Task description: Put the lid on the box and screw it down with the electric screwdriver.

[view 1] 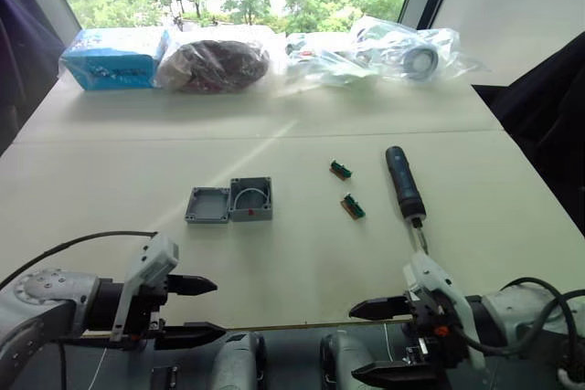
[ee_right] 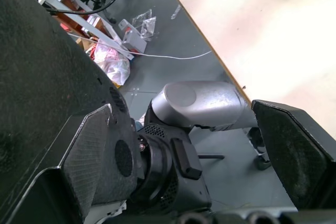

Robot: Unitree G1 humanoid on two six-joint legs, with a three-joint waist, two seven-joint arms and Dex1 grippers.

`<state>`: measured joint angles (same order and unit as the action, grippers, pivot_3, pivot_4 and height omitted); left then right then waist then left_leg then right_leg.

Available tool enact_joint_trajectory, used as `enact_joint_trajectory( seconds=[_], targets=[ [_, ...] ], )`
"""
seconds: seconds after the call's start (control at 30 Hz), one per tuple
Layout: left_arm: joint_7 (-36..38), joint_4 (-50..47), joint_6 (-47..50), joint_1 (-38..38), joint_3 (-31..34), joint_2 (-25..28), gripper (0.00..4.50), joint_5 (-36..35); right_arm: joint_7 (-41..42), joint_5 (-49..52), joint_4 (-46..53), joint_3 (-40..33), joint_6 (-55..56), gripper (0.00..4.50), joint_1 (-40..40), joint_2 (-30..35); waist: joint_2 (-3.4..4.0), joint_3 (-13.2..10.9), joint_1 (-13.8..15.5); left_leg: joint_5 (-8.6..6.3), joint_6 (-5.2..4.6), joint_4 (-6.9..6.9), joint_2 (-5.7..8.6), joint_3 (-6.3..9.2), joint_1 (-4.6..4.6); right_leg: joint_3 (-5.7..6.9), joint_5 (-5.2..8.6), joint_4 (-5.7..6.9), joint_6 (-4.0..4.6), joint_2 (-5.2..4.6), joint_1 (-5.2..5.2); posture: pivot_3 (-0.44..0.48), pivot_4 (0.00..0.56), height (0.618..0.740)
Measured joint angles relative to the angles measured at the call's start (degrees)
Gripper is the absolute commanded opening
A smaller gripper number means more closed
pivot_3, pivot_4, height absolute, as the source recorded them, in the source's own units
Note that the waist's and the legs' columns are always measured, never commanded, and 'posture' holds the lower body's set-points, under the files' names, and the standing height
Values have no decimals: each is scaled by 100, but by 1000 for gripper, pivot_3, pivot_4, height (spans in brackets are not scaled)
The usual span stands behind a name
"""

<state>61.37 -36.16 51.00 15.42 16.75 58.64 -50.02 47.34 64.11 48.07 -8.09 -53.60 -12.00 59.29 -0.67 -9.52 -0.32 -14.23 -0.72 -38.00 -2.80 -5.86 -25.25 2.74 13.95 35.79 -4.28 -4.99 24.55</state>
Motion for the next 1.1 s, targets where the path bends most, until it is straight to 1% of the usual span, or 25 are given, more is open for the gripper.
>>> enact_joint_trajectory(
  seconds=[0.47, 0.63, 0.77, 0.83, 0.9, 0.93, 1.03, 1.1],
  targets=[
    [-29, 23, -9, -153, -15, -2, 4422, -46, -401, -34, 4, 119, -64, 4500, 167, -7, 0, 0, 8, 1, -1, -1, 2, -1, 0, 0, 0, 4, 0, 6, -2, 0, 150, 740],
    [-118, 64, -20, -234, -12, -42, 4422, -46, -540, -79, -30, 120, 27, 4500, 395, -190, -1, 0, 8, 1, -1, -2, 3, -1, 0, 0, 0, 6, 0, 9, -2, 0, 150, 740],
    [-437, 164, -102, -372, 22, -208, 4422, 60, -861, 208, -264, 19, -62, 4500, 740, -223, -1, 0, 25, 1, -1, -4, 4, -1, 0, 0, 0, 8, -1, 9, -2, 0, 150, 740],
    [-528, 212, -3, -552, 132, -219, 4422, -57, -1076, 489, -346, -6, -259, 4500, 792, -174, -2, 0, 68, 1, -2, -4, 3, -1, 0, 0, 0, 11, 0, 9, -1, 0, 150, 740],
    [-511, 288, 235, -705, 210, -21, 4422, -227, -1257, 719, -341, -8, -363, 4500, 822, -175, -2, 0, 95, 2, -2, -7, 2, 0, -1, 0, 0, 17, -1, 11, 0, 0, 150, 740],
    [-479, 369, 417, -787, 210, 172, 4422, -317, -1342, 744, -335, -7, -346, 4500, 883, -212, -2, 0, 99, 2, -2, -11, 2, 0, 1, 0, 0, 19, -1, 13, 0, 0, 150, 740],
    [-174, 706, 578, -1150, 198, 612, 4422, -312, -1733, 804, -320, -20, -130, 4500, 1260, -557, 1, 0, 100, 1, -1, -12, 1, -2, 3, -1, 0, 21, -1, 15, 1, 0, 150, 740],
    [-49, 936, 483, -1514, 180, 647, 4422, -272, -1992, 854, -329, -28, -40, 4500, 1559, -715, 0, -1, 107, 1, -1, -12, 1, -1, 0, 0, 0, 21, -1, 16, 5, 0, 150, 740]
  ],
)
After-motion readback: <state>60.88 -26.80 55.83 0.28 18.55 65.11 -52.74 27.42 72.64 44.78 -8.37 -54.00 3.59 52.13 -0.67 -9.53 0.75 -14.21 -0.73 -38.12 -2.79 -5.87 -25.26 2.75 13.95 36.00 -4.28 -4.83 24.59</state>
